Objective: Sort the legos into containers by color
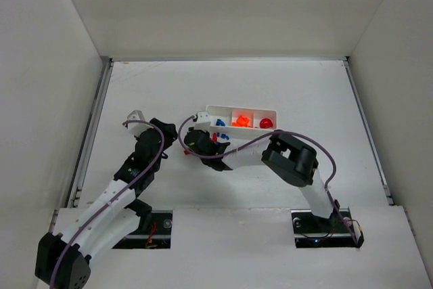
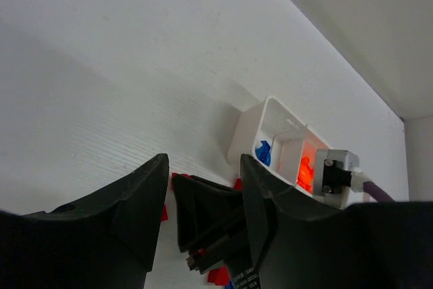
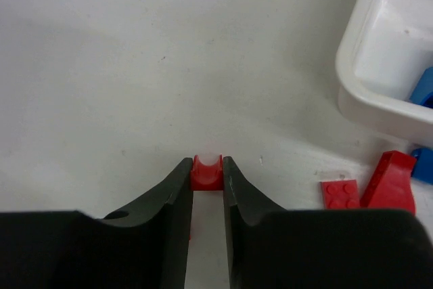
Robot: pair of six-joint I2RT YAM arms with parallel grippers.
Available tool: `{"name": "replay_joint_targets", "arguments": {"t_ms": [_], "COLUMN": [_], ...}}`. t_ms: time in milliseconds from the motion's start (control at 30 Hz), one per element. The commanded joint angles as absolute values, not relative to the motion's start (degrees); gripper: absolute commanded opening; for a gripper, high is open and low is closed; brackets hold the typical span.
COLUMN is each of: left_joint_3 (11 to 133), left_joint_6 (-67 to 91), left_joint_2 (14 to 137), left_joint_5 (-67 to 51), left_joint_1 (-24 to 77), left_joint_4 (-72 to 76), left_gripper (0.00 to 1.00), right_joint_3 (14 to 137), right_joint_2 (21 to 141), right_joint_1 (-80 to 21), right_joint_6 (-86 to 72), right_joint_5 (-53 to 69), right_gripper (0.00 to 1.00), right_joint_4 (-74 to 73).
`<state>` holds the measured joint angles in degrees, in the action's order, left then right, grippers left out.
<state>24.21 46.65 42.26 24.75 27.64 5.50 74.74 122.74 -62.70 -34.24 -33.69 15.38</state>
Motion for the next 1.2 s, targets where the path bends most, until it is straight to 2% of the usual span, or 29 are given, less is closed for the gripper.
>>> {"name": "replay_joint_targets", "arguments": {"t_ms": [0, 233, 433, 633, 833, 1000, 1067, 1167], "left_joint_3": [22.33, 20.13, 23.81, 30.4, 35.59, 38.05, 39.02, 40.08], "left_joint_6": [46.94, 46.49, 45.36, 38.86, 34.72, 32.88, 32.08, 30.94], "left_joint_2": [40.96, 41.83, 52.1, 65.28, 74.96, 80.93, 82.96, 84.9], "left_joint_5": [27.86, 28.47, 31.63, 33.84, 34.01, 33.58, 33.14, 33.31], "left_joint_1": [27.55, 30.27, 43.7, 57.16, 62.53, 63.24, 63.85, 65.34], "left_joint_4": [1.76, 1.67, 7.02, 9.31, 8.53, 8.53, 8.35, 8.09], "left_gripper": [0.44, 0.43, 0.4, 0.38, 0.38, 0.38, 0.38, 0.37], "right_joint_3": [75.86, 65.85, 51.61, 39.57, 35.86, 37.17, 37.97, 38.32], "right_joint_2": [121.91, 106.11, 89.32, 77.18, 74.71, 78.3, 79.8, 80.68], "right_joint_1": [-62.44, -62.53, -58.15, -46.82, -36.53, -33.53, -33.53, -33.7], "right_joint_6": [-34.63, -31.91, -30.67, -31.64, -31.82, -31.2, -30.76, -30.59], "right_joint_5": [-36.03, -40.16, -41.75, -38.07, -31.57, -28.74, -28.74, -29.44], "right_gripper": [0.22, 0.18, 0.19, 0.21, 0.21, 0.22, 0.26, 0.41], "right_joint_4": [15.64, 20.38, 22.24, 21.45, 21.1, 21.62, 21.62, 21.8]}}
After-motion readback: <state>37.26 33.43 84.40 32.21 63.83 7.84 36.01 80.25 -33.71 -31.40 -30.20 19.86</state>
